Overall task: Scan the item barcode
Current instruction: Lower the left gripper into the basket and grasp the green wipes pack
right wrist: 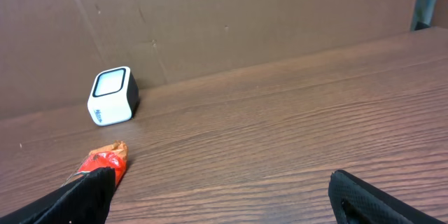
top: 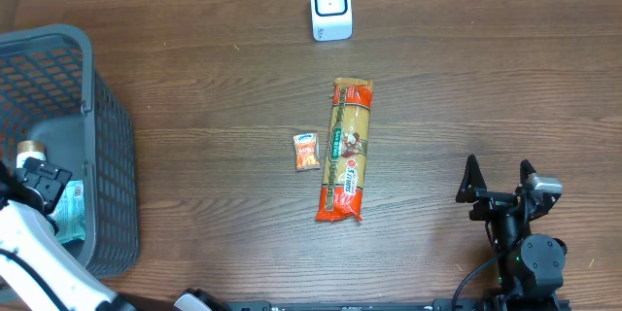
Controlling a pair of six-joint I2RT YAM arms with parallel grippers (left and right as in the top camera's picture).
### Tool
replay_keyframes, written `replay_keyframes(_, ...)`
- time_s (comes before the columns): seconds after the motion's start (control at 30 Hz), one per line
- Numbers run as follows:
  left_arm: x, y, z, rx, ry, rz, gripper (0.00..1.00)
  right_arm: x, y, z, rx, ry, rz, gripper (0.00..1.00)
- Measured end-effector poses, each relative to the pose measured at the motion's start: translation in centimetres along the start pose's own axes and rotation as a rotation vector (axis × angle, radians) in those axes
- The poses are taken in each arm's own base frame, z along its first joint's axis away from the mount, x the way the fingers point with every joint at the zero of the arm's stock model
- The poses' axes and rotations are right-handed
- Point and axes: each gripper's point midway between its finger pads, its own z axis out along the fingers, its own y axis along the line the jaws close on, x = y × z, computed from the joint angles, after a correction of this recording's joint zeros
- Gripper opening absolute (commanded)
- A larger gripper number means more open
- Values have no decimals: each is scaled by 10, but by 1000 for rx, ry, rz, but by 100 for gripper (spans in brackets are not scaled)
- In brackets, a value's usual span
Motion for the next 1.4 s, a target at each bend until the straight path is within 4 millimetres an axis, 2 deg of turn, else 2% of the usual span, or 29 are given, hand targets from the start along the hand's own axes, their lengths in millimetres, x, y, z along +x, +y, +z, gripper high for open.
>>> replay_keyframes(0.17, -4, -5, 34, -8, 33, 151, 95, 0, 0, 0, 0, 0, 0, 100)
replay_keyframes(0.33, -3, -6, 64, -21, 81, 314, 98, 0, 0, 0, 0, 0, 0, 100)
replay_keyframes(0.53, -6, -10, 92, -19, 95, 430, 95, 0, 0, 0, 0, 0, 0, 100)
replay_keyframes(0.87, 21, -4, 141, -32, 245, 528, 87, 0, 0, 0, 0, 0, 0, 100)
replay_keyframes(0.93, 25, -4, 147, -33, 261, 535, 79, 0, 0, 0, 0, 0, 1, 100)
replay_keyframes(1.03, 25, -2, 149, -40, 265, 544, 49, 0, 0, 0, 0, 0, 0, 100)
replay_keyframes(1.17, 24, -3, 151, -37, 258, 552, 25, 0, 0, 0, 0, 0, 1, 100)
replay_keyframes(1.2, 24, -3, 151, -36, 258, 552, 12, 0, 0, 0, 0, 0, 0, 100)
replay_keyframes(1.23, 24, -4, 151, -35, 257, 548, 4, 0, 0, 0, 0, 0, 0, 100)
replay_keyframes(1.4, 21, -5, 150, -32, 248, 530, 4, 0, 0, 0, 0, 0, 0, 100)
